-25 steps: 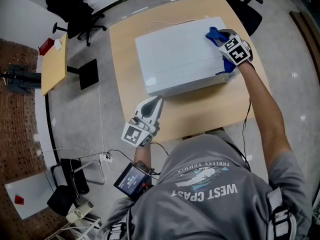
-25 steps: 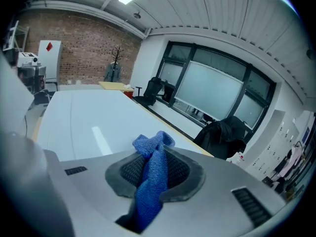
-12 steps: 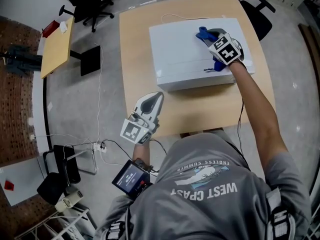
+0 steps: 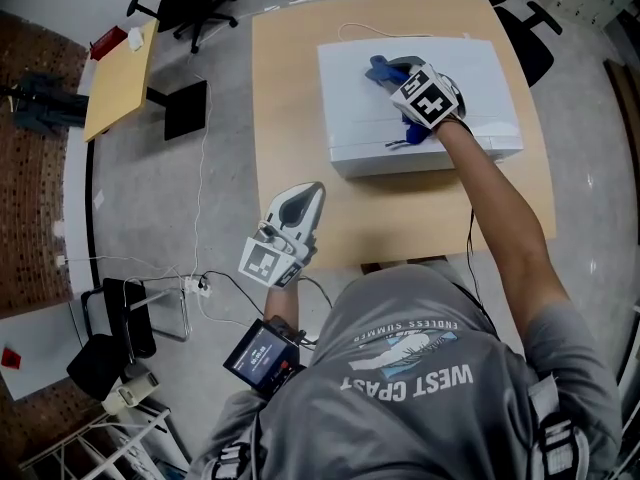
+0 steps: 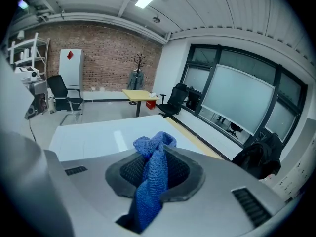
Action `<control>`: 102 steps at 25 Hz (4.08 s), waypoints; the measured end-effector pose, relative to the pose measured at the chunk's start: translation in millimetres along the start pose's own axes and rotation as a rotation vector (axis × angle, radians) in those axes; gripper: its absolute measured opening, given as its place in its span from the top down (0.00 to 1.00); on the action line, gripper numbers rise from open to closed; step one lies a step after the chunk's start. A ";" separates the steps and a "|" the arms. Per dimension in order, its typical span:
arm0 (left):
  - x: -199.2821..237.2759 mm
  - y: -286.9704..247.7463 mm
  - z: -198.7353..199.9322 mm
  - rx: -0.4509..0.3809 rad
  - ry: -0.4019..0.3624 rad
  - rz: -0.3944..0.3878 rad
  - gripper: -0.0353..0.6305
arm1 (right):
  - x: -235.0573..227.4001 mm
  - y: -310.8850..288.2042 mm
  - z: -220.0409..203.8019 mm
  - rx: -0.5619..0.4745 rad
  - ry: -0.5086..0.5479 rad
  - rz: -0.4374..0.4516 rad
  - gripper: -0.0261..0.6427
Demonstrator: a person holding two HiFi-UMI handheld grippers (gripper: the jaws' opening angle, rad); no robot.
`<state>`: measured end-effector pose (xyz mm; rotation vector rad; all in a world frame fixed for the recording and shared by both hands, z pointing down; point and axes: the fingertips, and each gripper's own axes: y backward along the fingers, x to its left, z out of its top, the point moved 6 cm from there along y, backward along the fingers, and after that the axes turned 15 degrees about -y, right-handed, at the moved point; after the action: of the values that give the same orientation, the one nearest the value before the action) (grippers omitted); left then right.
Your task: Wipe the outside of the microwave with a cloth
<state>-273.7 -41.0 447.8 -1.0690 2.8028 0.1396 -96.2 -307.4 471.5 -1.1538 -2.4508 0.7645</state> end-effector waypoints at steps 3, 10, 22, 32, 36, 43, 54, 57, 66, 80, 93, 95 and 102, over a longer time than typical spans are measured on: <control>2.9 5.7 -0.2 0.001 0.000 0.010 0.91 | 15.6 -12.2 10.8 0.001 0.009 0.028 0.86; 7.6 17.1 -3.4 0.005 0.001 0.021 0.91 | 51.6 -40.9 28.1 0.025 0.004 0.082 0.86; 10.4 21.5 -3.5 0.000 -0.006 0.022 0.91 | 96.3 -67.0 49.4 0.014 0.037 0.171 0.86; 5.2 -7.2 7.4 -0.019 -0.029 -0.007 0.91 | 66.5 4.9 84.9 -0.455 -0.295 0.460 0.86; 3.1 -24.7 18.1 -0.029 -0.043 -0.011 0.91 | 20.9 62.4 90.7 -0.580 -0.312 0.431 0.86; -7.0 -66.1 34.2 -0.025 -0.072 -0.019 0.91 | -77.9 163.1 68.4 -0.723 -0.363 0.319 0.86; -36.6 -115.5 47.3 0.018 -0.111 -0.018 0.91 | -183.7 237.8 -22.4 -0.743 -0.442 0.163 0.86; -45.8 -128.9 49.2 0.029 -0.121 -0.017 0.91 | -204.4 244.3 -47.6 -0.720 -0.454 0.133 0.86; -72.5 -157.7 53.7 0.060 -0.140 0.003 0.91 | -243.7 227.6 -129.7 -0.602 -0.517 0.077 0.86; -93.4 -173.0 56.4 0.136 -0.150 0.018 0.91 | -243.5 176.0 -232.1 -0.685 -0.914 0.169 0.86; -94.0 -174.7 50.3 0.183 -0.146 0.021 0.91 | -235.7 119.9 -320.2 -0.594 -1.156 0.123 0.86; -93.1 -173.4 50.2 0.187 -0.146 0.025 0.91 | -232.6 110.0 -336.0 -0.550 -1.180 0.111 0.86; -92.4 -169.2 44.6 0.198 -0.142 0.038 0.91 | -226.0 82.9 -377.9 -0.427 -1.247 0.071 0.86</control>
<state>-88.2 -100.3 412.5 -0.9232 2.6456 -0.0554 281.9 -316.0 711.8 -1.0362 -3.7426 1.2953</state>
